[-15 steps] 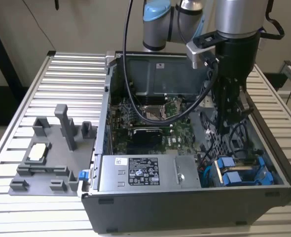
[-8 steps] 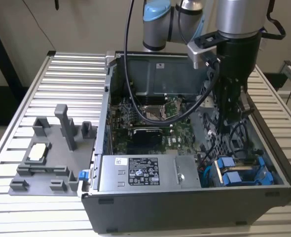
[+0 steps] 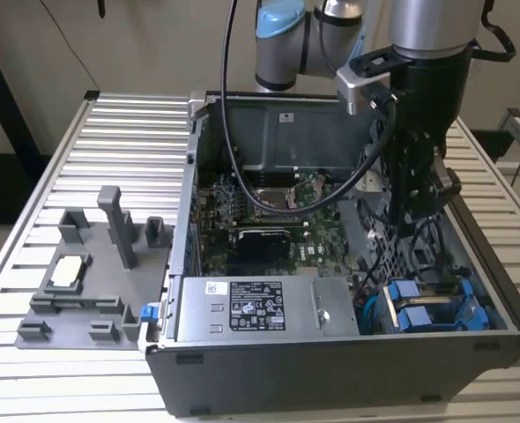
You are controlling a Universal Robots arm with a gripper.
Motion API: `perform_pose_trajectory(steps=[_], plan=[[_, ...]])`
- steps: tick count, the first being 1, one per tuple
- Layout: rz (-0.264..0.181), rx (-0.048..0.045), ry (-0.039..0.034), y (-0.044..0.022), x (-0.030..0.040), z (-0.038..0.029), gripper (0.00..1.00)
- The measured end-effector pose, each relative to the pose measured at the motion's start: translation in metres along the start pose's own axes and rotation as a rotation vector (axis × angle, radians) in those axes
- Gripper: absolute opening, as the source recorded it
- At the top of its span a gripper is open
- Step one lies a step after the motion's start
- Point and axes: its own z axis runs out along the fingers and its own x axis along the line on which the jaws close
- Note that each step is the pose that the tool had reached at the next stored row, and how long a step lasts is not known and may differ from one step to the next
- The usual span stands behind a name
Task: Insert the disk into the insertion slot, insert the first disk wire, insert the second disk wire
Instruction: 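Insert the second disk wire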
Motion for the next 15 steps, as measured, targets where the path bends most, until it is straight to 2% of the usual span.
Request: perform_pose_trajectory(steps=[5, 9, 10, 11, 12, 15], plan=[[0.000, 0.0019, 0.0025, 0.0009, -0.0014, 0.0051, 0.31], [-0.003, 0.0002, 0.0160, 0.0007, -0.0016, 0.0040, 0.31], [-0.004, -0.0006, 0.0186, 0.0005, -0.0014, 0.0029, 0.28], [-0.004, -0.0010, 0.0202, 0.0004, -0.0014, 0.0023, 0.28], [-0.004, -0.0014, 0.0215, 0.0003, -0.0014, 0.0020, 0.21], [-0.005, -0.0019, 0.0252, -0.0001, -0.0013, 0.0019, 0.21]])
